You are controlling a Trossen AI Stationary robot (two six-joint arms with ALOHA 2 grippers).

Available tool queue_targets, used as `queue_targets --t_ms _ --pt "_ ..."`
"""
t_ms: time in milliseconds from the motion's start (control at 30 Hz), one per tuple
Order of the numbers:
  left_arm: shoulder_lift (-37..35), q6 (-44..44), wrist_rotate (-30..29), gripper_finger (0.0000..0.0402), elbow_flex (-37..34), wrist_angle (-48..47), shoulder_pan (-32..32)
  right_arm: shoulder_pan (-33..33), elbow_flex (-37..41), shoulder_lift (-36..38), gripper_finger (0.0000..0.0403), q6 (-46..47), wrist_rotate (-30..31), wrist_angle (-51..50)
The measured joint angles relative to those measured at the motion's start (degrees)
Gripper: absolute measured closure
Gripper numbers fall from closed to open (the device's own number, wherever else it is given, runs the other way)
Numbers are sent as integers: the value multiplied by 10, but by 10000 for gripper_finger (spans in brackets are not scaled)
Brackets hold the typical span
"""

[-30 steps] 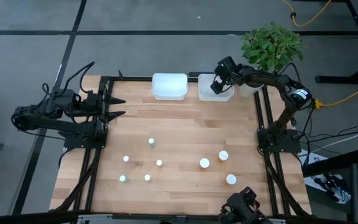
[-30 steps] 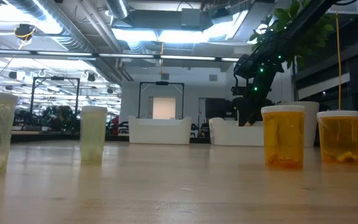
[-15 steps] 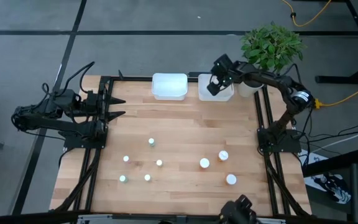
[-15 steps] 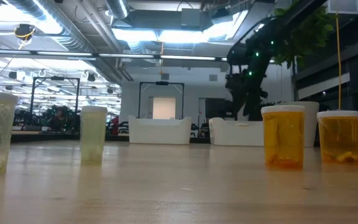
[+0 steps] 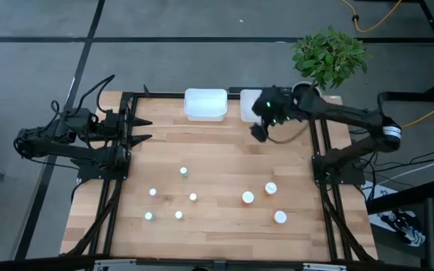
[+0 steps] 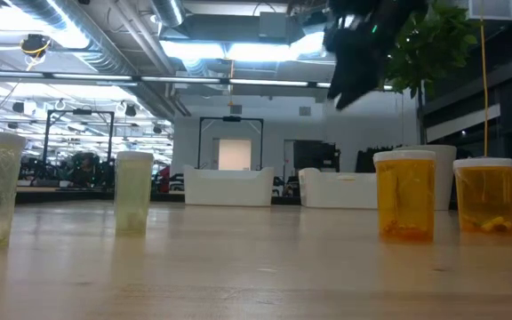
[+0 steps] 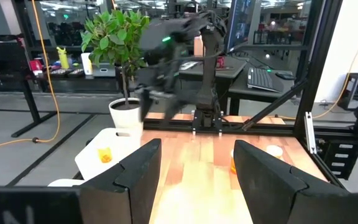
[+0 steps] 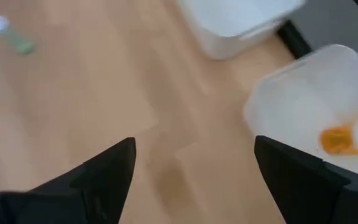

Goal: Pick and place medicine bottles into bin by pill shape (circle, oval)
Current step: Put the orange capsule bottle into the right white bin

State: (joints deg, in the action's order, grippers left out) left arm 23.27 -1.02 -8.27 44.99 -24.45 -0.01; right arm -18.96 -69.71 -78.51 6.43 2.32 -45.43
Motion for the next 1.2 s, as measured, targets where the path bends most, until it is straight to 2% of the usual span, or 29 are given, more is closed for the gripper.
queue_targets --t_ms 100,233,333,467,567,767,967,1100,1200 --pt "0 0 0 207 0 0 0 64 0 29 73 31 23 -31" --pt "0 1 0 207 0 0 0 144 0 55 73 103 26 -93" --pt "0 1 0 207 0 0 0 204 0 61 73 184 41 -136" --pt "0 1 0 207 0 0 0 287 0 60 73 307 103 -202" --pt "0 1 0 207 0 0 0 349 1 59 73 412 127 -249" --pt "0 1 0 207 0 0 0 459 1 59 73 560 135 -272" --pt "0 1 0 207 0 0 0 521 16 31 73 662 142 -271" --pt "0 1 0 207 0 0 0 529 51 -1 73 716 77 -266" --pt "0 1 0 207 0 0 0 533 69 -27 73 722 47 -238"
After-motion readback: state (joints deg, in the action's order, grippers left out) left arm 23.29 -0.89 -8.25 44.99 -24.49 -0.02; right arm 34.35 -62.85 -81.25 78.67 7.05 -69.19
